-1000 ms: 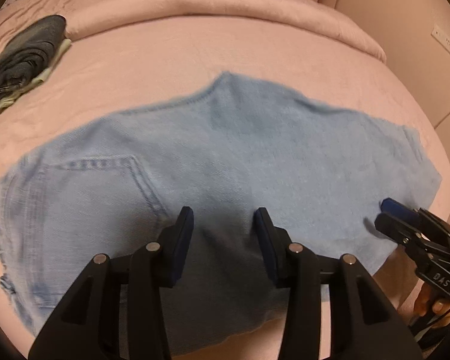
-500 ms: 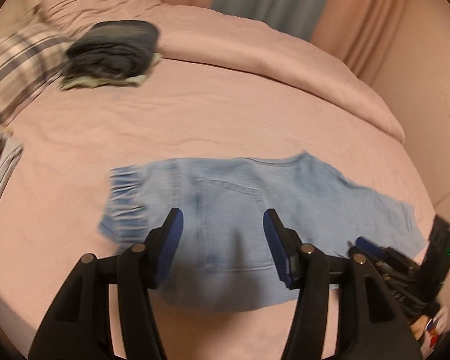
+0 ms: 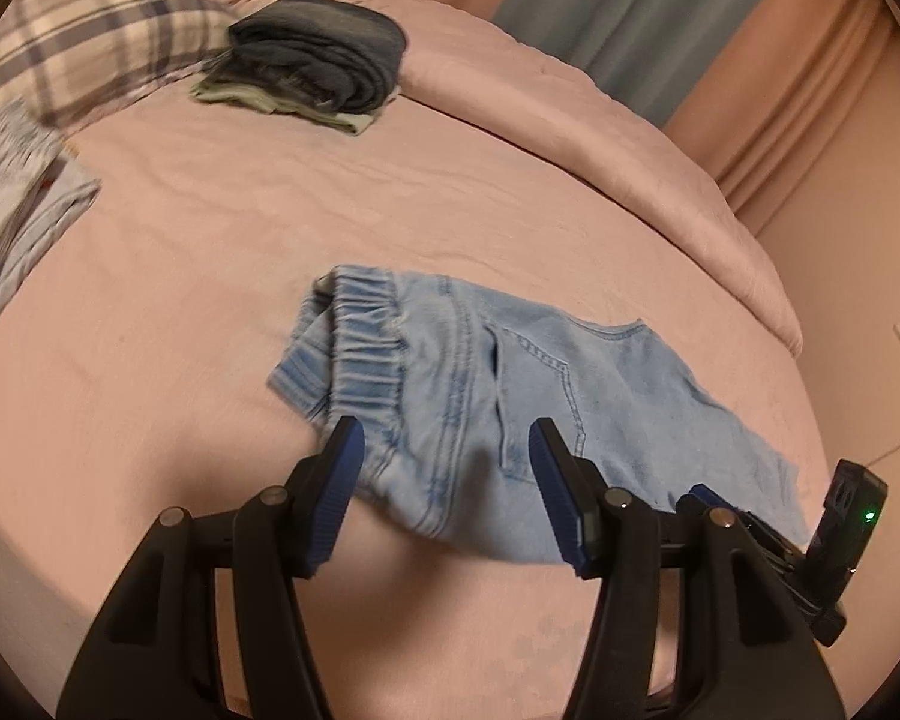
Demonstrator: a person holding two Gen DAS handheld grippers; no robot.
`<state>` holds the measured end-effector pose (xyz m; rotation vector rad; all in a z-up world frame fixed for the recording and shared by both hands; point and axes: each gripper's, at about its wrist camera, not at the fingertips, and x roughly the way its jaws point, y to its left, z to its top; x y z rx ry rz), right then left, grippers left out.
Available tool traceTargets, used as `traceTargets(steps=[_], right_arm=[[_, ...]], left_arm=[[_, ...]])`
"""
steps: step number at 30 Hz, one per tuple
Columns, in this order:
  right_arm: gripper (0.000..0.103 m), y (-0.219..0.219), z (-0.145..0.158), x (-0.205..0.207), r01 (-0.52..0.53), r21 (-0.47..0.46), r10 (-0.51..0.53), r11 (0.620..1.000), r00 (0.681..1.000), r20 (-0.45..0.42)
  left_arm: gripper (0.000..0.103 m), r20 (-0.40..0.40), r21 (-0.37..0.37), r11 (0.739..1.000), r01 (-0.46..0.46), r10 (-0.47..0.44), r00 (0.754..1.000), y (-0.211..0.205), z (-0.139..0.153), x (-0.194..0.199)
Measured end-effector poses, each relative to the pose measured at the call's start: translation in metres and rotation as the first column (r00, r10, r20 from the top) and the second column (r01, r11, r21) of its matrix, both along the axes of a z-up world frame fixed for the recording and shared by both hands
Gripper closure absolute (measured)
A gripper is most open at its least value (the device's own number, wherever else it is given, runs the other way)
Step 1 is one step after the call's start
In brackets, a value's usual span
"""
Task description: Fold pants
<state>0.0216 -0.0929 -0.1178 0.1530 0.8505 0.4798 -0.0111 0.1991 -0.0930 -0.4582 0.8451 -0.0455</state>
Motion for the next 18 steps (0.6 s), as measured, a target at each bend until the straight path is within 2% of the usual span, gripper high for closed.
traceTargets(steps=[5,12,18], right_arm=[[0.06,0.009,-0.003,0.001,-0.014,0.02,0.015,1.0,1.0,-0.012],[0.06,0.012,-0.007,0.004,-0.016,0.026,0.017,1.0,0.999,-0.033],[0.06,0.014,-0.008,0.001,-0.022,0.018,0.023,1.0,0.999,-0.039]], left_arm=[[0.042,-0.01,-0.084,0.996,-0.029,0.028,1.0,0.009,-0.008,-0.014],[0.041,-0.036,-0.176,0.984,-0.04,0.034,0.999,0.005,-0.026,-0.013],[0.041,-0.039,-0.19,0.982,-0.016,0.008,0.999,-0.003,-0.03,-0.004]])
